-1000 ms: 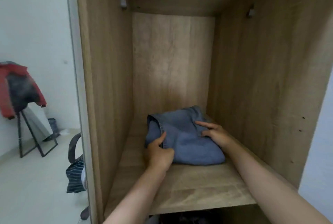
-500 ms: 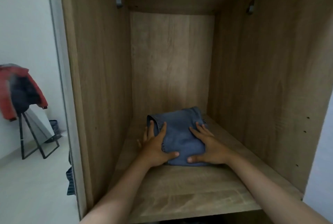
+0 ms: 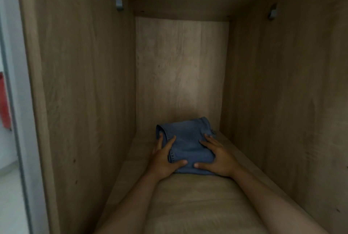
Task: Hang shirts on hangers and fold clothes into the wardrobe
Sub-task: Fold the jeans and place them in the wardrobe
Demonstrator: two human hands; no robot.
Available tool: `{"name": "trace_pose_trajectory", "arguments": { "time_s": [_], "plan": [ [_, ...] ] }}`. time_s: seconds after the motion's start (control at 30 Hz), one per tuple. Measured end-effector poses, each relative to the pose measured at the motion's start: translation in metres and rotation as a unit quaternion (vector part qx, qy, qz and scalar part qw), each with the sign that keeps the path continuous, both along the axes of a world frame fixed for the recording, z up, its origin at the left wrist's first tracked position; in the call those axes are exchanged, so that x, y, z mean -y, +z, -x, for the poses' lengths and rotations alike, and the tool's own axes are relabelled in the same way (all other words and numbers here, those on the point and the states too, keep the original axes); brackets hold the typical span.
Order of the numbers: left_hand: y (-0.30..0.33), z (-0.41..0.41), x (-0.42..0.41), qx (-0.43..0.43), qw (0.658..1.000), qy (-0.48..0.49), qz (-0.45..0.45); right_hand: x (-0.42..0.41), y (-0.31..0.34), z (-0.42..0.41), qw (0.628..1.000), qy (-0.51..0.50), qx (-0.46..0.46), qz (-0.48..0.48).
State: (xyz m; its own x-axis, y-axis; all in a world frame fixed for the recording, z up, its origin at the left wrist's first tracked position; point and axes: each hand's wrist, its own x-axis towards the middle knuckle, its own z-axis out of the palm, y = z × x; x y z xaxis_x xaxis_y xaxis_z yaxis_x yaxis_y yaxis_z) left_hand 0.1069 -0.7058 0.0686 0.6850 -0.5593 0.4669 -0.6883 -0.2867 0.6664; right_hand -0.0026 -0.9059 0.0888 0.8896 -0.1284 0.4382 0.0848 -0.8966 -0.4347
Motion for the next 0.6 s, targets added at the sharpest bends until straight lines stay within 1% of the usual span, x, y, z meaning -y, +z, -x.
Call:
{"name": "trace_pose_trajectory", "arguments": {
  "time_s": [0.13, 0.27, 0.43, 0.53, 0.6],
  "plan": [
    [-0.001, -0.013, 0.012, -0.011, 1.000, 0.010, 0.011, 0.011, 0.000, -0.015, 1.000, -0.002, -0.001, 0.003],
    [-0.002, -0.023, 0.017, 0.005, 1.000, 0.015, 0.000, 0.015, -0.001, -0.023, 0.999, -0.025, 0.006, 0.019],
    [-0.001, -0.009, 0.012, 0.069, 0.995, 0.070, -0.014, 0.015, -0.007, -0.016, 0.988, -0.098, 0.061, 0.101],
    [0.000, 0.006, 0.003, 0.090, 0.993, 0.070, -0.008, 0.005, -0.007, 0.002, 0.985, -0.129, 0.039, 0.105],
    [0.000, 0.021, -0.007, 0.088, 0.994, 0.069, -0.005, -0.005, -0.008, 0.017, 0.985, -0.145, 0.020, 0.092]
  ]
}}
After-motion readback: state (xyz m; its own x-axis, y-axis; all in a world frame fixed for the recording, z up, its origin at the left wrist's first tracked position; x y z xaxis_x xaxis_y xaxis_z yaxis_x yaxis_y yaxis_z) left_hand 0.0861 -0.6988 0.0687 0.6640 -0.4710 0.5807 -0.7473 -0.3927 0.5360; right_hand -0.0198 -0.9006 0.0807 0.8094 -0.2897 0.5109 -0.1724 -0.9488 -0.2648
